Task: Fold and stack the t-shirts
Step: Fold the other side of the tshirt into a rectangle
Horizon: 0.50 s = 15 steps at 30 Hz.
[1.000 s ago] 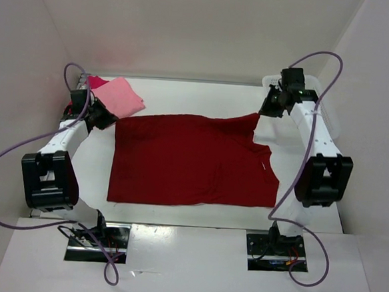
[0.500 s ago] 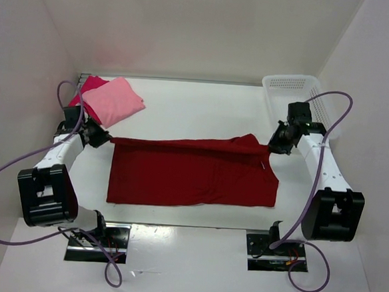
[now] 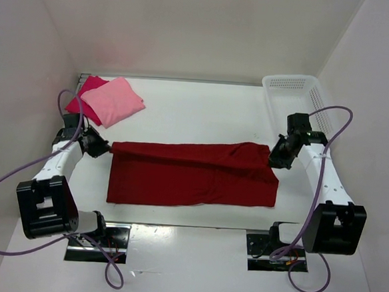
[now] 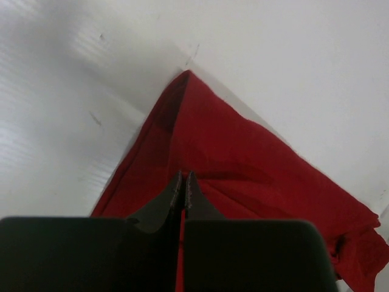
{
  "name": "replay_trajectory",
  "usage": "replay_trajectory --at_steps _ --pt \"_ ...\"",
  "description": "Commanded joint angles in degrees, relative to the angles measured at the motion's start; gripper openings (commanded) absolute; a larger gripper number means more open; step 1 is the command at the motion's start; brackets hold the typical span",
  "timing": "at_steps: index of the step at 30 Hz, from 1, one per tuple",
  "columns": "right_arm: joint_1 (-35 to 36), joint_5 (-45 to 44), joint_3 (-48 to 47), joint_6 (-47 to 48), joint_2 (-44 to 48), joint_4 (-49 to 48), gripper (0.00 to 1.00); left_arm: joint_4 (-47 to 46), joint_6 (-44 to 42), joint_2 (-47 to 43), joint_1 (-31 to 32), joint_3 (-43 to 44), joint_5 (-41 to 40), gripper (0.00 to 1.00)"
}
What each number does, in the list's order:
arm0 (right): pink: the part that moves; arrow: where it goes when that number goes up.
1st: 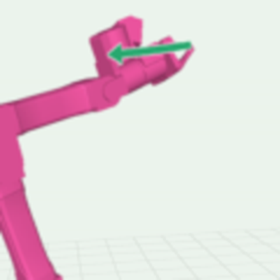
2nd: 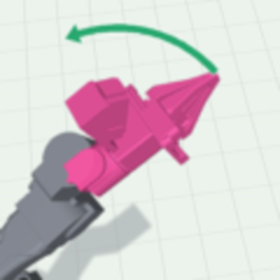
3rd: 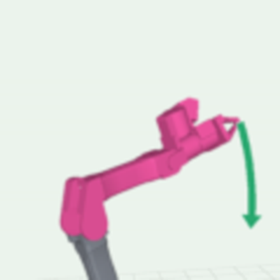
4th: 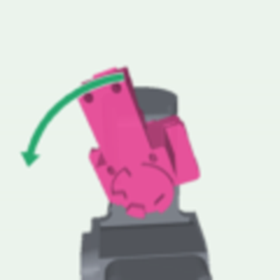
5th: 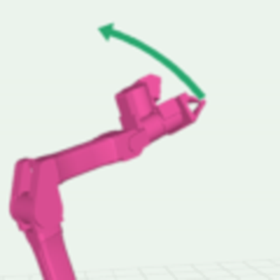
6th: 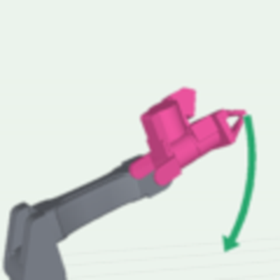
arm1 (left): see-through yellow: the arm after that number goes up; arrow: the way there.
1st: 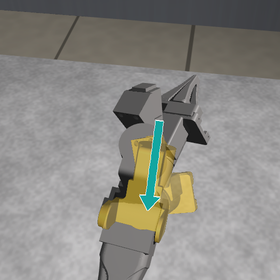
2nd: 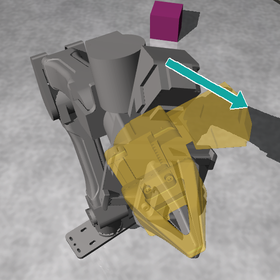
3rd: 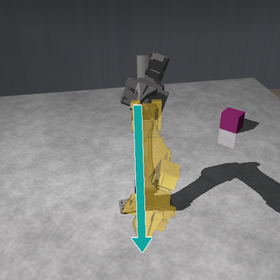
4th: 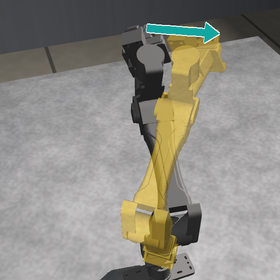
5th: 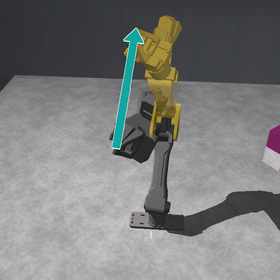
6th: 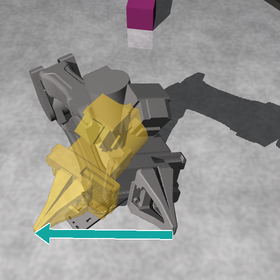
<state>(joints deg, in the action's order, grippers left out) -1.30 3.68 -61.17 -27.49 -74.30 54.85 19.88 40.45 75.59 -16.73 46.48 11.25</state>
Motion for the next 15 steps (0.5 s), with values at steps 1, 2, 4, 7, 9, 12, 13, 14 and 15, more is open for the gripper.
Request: replay_trajectory --at_steps 1,2,4,7,9,12,13,14,15 --pt "-0.4 0.4 1.3 -1.1 3.5 4.1 0.01 2.6 -1.7 -3.8 -0.4 -1.1 -1.3 0.0" --pt "-0.4 0.4 1.9 -1.7 4.2 5.0 0.01 3.3 -1.7 -4.4 -0.4 -2.3 -2.0 0.0" --pt "-0.4 0.4 1.9 -2.4 4.7 5.8 0.02 3.3 -1.0 -5.5 -0.4 -3.4 -2.0 0.01" --pt "-0.4 0.4 1.9 -3.4 5.8 6.3 0.05 3.9 -0.4 -6.1 -0.4 -4.3 -2.0 0.06" --pt "-0.4 -0.3 1.9 -3.5 6.5 6.3 0.15 5.5 0.2 -6.6 -0.4 -3.3 -4.1 0.16" --pt "-0.4 -0.3 1.4 -3.5 7.0 6.9 0.17 7.7 1.4 -7.1 -0.4 0.8 -8.4 0.23" --pt "0.2 -0.3 1.4 -3.5 7.0 6.9 0.17 7.7 1.4 -7.1 -0.4 1.6 -8.4 0.23" --pt "0.2 -0.3 0.9 -2.9 7.0 6.9 0.17 7.2 1.4 -6.4 -0.4 2.3 -8.4 0.23" --pt "0.7 -0.3 0.9 -2.9 7.0 6.9 0.17 6.6 1.4 -5.8 -0.4 3.0 -7.6 0.23"
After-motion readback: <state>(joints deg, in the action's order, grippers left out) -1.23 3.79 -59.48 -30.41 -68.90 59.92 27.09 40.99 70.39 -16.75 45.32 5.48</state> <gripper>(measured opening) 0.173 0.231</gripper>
